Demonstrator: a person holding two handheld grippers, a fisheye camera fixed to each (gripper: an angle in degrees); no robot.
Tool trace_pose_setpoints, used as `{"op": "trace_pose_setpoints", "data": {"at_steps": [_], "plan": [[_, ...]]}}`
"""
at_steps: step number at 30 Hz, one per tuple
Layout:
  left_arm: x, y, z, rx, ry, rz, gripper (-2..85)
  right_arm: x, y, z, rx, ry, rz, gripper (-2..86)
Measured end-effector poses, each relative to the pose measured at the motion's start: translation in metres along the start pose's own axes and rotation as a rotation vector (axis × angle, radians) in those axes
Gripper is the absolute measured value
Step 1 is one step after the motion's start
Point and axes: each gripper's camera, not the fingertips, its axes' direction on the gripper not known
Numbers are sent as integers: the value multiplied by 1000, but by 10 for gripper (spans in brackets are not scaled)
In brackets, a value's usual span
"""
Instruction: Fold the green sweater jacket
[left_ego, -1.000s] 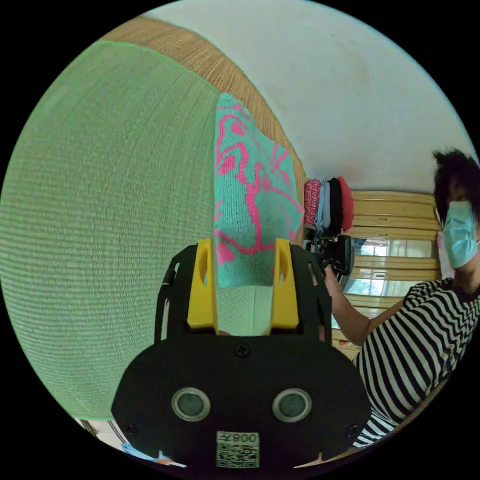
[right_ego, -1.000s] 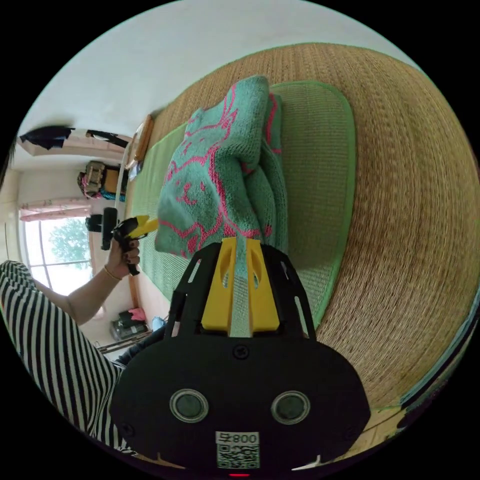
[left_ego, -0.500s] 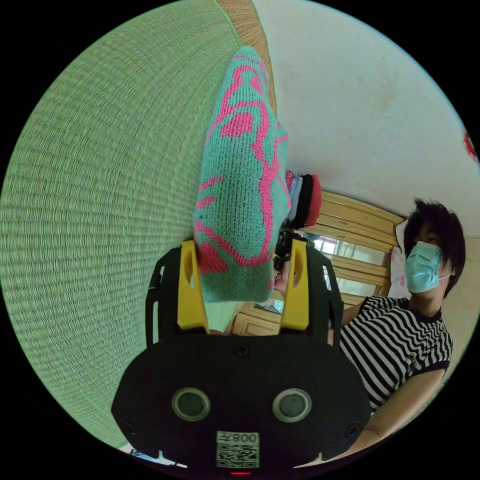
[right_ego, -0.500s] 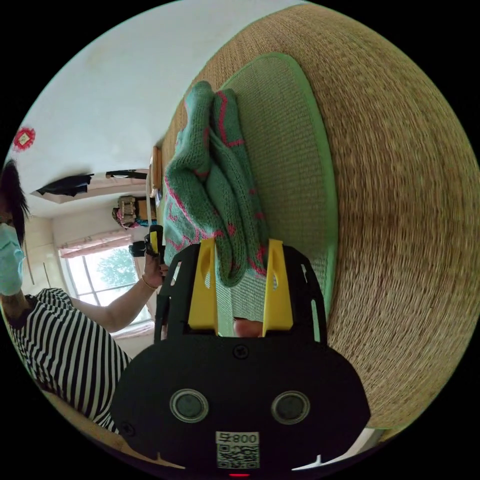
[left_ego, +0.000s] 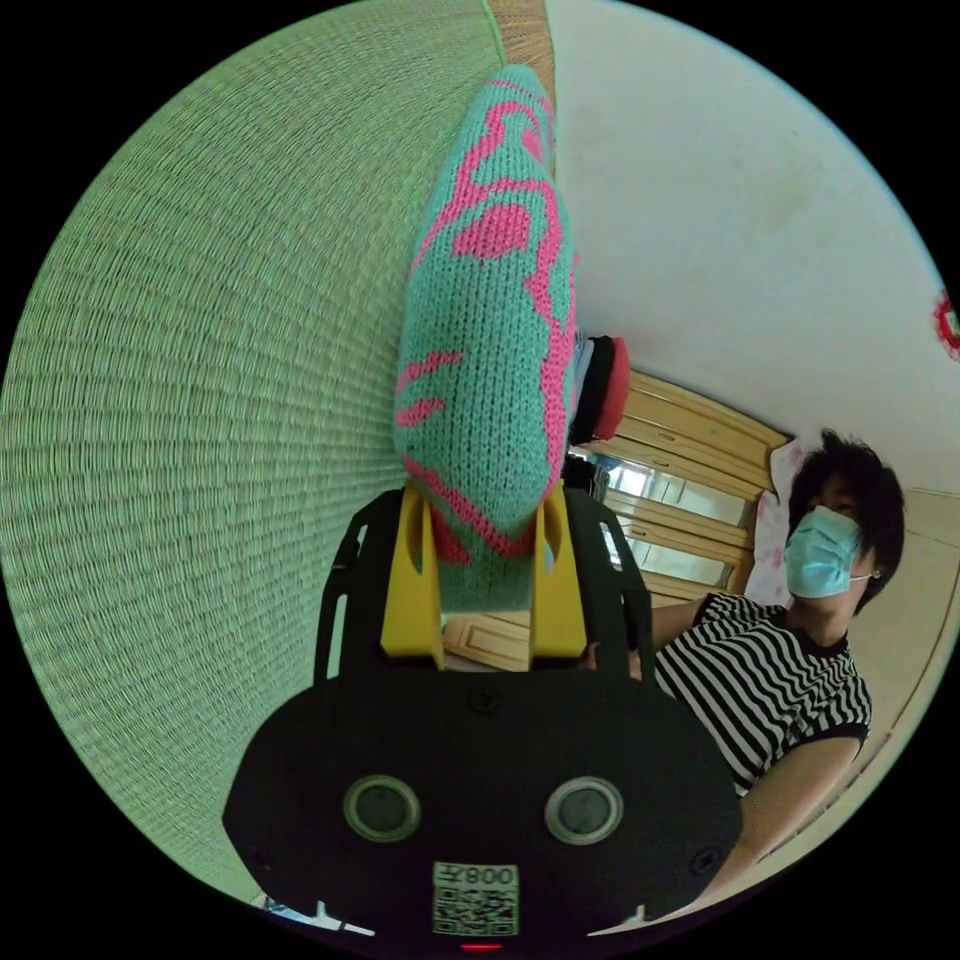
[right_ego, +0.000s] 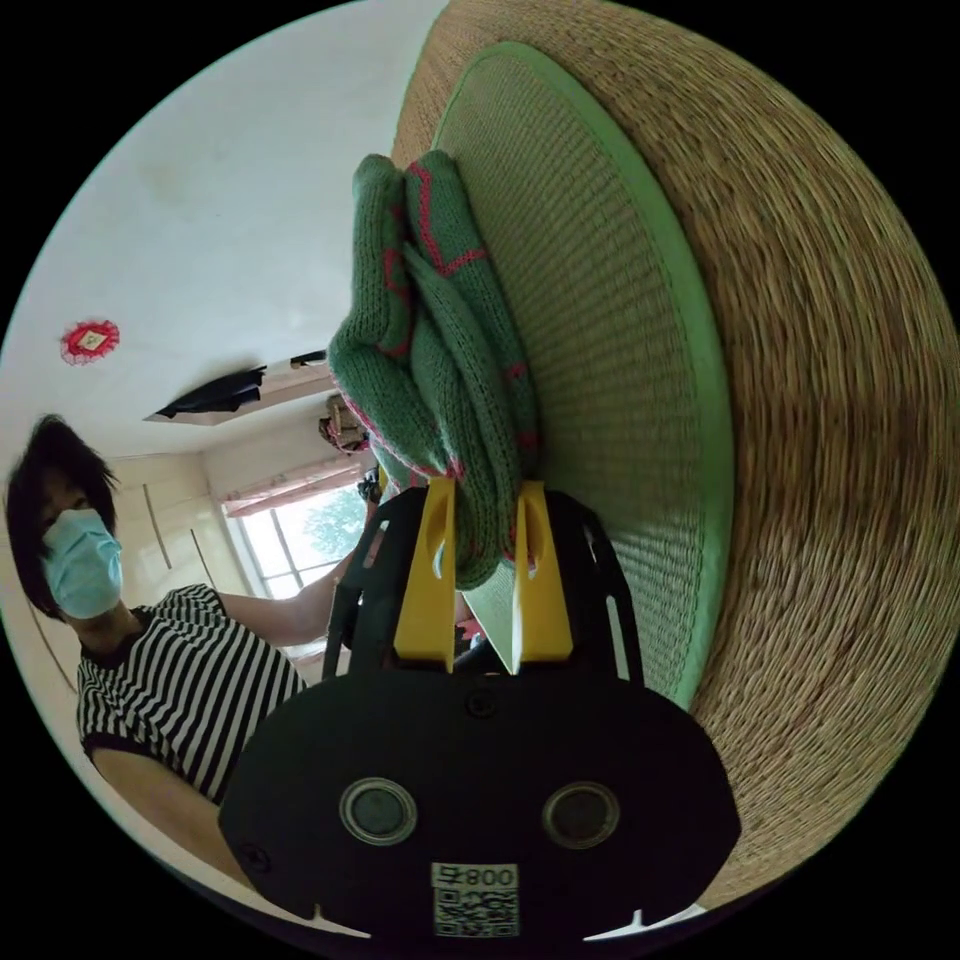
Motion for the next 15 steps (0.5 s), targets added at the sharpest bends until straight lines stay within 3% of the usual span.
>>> {"op": "trace_pose_setpoints", "data": {"at_steps": [15], "plan": [[-3, 9, 93, -97, 16, -156, 132, -54, 167, -87, -70, -29, 139, 82]]}}
